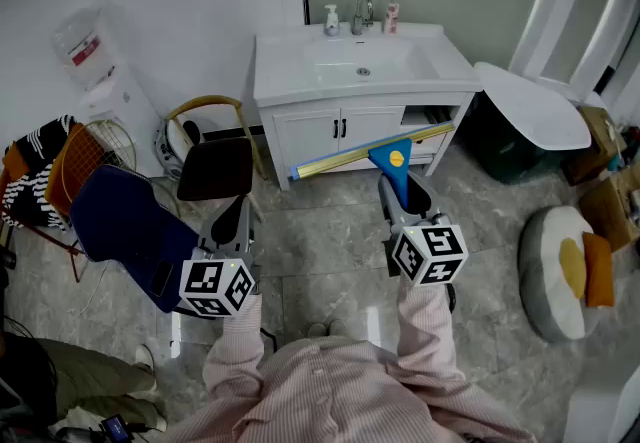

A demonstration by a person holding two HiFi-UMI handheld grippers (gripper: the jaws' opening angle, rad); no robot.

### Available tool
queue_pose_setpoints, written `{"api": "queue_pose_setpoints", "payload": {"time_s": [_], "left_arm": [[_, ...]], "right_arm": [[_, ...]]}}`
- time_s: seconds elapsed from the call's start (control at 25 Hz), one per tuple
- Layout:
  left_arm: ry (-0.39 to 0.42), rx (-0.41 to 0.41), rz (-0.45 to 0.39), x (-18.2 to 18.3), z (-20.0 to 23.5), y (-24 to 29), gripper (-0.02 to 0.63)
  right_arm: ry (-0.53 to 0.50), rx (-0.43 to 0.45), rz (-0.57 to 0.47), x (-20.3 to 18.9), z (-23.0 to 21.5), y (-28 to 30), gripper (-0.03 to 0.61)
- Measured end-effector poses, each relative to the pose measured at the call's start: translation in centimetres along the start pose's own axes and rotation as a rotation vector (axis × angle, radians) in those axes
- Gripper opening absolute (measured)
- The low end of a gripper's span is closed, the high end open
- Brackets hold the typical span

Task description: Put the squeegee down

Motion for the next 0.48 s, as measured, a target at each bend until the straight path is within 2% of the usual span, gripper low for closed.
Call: {"api": "queue_pose_setpoints", "payload": {"time_s": [0.48], "left_arm": [[-0.014,0.032,-0.01,-0.8,-1.3,0.7,-0.003]], "right_arm": [[0.024,0.025,-0.007,-1.0,-2.1,-0.1,0.13]]}}
Point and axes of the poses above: the fingertips, and each gripper's own axes: y forward along the fingers, z to its left, x out of its top, the point moved 8 cm from there along -y, backward along the fingers, and after that the axes turned 13 degrees about -z, right-handed, at the moved point
